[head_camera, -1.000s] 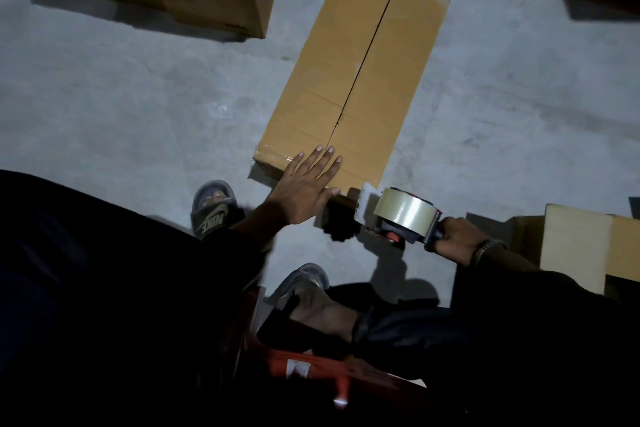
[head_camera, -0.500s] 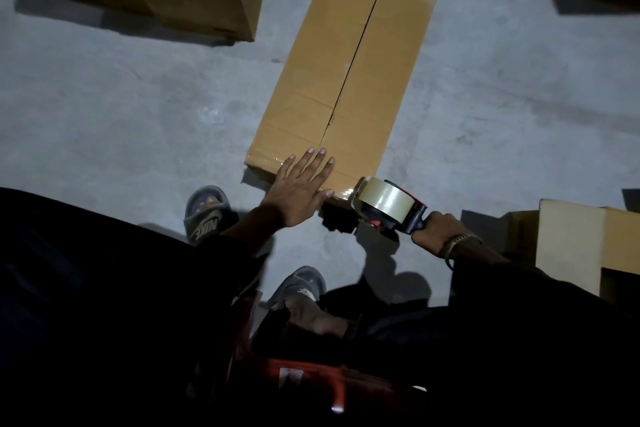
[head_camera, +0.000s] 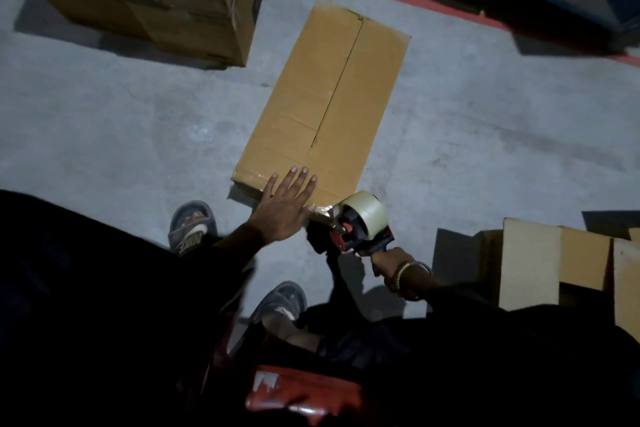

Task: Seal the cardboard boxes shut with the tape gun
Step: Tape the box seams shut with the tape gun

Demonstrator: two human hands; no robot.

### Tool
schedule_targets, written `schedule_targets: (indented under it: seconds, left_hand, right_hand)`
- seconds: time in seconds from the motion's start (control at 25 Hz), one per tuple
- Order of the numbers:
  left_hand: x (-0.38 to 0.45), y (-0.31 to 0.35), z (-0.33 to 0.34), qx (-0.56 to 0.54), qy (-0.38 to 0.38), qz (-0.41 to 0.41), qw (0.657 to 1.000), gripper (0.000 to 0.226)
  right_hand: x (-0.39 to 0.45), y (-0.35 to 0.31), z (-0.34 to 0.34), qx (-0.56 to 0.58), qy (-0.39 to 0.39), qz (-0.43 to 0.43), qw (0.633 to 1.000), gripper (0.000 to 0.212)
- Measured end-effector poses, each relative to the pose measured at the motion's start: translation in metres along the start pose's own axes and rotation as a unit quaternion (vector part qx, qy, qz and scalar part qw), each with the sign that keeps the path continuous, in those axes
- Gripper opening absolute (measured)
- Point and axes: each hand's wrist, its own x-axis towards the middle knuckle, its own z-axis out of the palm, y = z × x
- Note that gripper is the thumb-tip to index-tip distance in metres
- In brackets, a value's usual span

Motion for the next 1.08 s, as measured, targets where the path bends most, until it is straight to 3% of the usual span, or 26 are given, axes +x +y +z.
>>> schedule_targets:
  seconds: [0.12,0.24,0.36,0.56,0.76,0.88,1.0,1.08]
  left_hand:
    - [-0.001,0.021,-0.005,-0.046,-0.040,-0.058,0.996,0.092]
    - [0.004,0.033,-0.002,-0.066,-0.031,-0.105,0.992,0.097]
    - [0.006,0.029,0.003,-0.074,-0.019,-0.110,0.991,0.099]
    - [0.005,0.032,0.007,-0.080,-0.002,-0.100,0.992,0.110]
    - [0.002,0.029,0.017,-0.072,0.068,-0.084,0.992,0.104]
    - [-0.001,0.036,0.017,-0.060,0.099,-0.099,0.988,0.103]
    - [0.001,0.041,0.014,-0.063,0.103,-0.128,0.984,0.105]
    - [0.000,0.044,0.017,-0.055,0.106,-0.137,0.983,0.106]
  right_hand:
    - [-0.009,-0.001,-0.005,-0.006,-0.018,0.008,1.000,0.017]
    - [-0.018,-0.003,-0.006,0.014,-0.048,0.040,0.998,0.007]
    - [-0.027,-0.002,-0.005,0.063,-0.078,0.068,0.993,0.023]
    - [-0.022,0.010,-0.009,0.033,-0.038,0.056,0.997,0.008]
    - [0.000,0.001,0.003,-0.009,0.025,0.015,1.000,0.032]
    - [-0.009,-0.003,0.006,0.028,-0.029,0.056,0.998,0.018]
    - [-0.021,-0.006,0.016,0.105,-0.108,0.099,0.984,0.044]
    - [-0.022,-0.006,0.027,0.126,-0.114,0.105,0.980,0.043]
